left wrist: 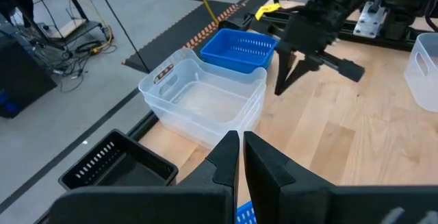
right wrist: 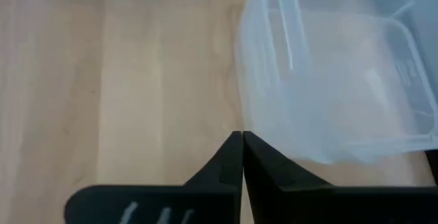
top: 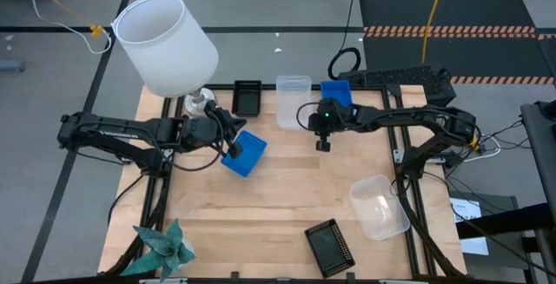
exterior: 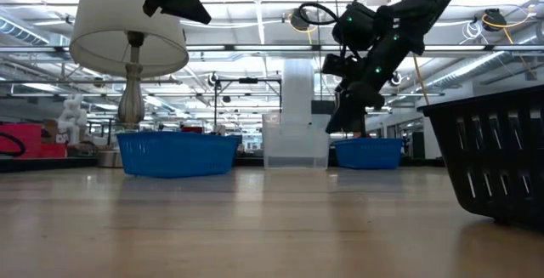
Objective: Stack baskets by color
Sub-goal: Put the bottom left transparent bin on the top left transparent bin, then stack the bottom transparent bin on the stacked transparent bins
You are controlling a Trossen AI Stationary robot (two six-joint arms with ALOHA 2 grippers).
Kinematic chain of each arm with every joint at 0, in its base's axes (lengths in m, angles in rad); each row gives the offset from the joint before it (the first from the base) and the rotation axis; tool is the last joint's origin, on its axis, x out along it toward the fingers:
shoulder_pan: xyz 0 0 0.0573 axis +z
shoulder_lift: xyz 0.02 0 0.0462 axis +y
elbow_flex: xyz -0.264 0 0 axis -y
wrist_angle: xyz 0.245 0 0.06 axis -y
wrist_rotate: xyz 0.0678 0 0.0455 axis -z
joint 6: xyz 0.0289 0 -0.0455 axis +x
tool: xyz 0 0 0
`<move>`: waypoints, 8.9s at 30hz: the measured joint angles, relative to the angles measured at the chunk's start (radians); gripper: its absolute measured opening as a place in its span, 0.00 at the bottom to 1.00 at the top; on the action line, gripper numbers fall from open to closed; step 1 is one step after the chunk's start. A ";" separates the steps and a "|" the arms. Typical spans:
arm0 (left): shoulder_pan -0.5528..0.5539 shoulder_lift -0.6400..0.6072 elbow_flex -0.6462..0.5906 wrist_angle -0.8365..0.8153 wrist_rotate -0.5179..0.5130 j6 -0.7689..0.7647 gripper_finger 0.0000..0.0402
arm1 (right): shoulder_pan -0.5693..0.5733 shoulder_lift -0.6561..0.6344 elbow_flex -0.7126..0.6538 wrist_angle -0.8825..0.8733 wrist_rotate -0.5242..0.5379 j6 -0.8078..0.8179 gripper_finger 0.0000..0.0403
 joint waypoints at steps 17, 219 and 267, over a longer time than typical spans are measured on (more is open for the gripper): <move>0.000 0.000 0.000 0.001 0.000 -0.010 0.06 | -0.052 0.000 -0.011 0.098 -0.008 -0.038 0.00; -0.333 0.863 0.917 -0.354 0.238 0.234 0.31 | 1.339 -0.192 0.348 -0.824 0.631 0.732 0.00; -0.532 0.745 0.916 -0.484 0.189 0.762 0.53 | 1.059 -0.192 0.188 -0.476 0.066 -0.729 0.00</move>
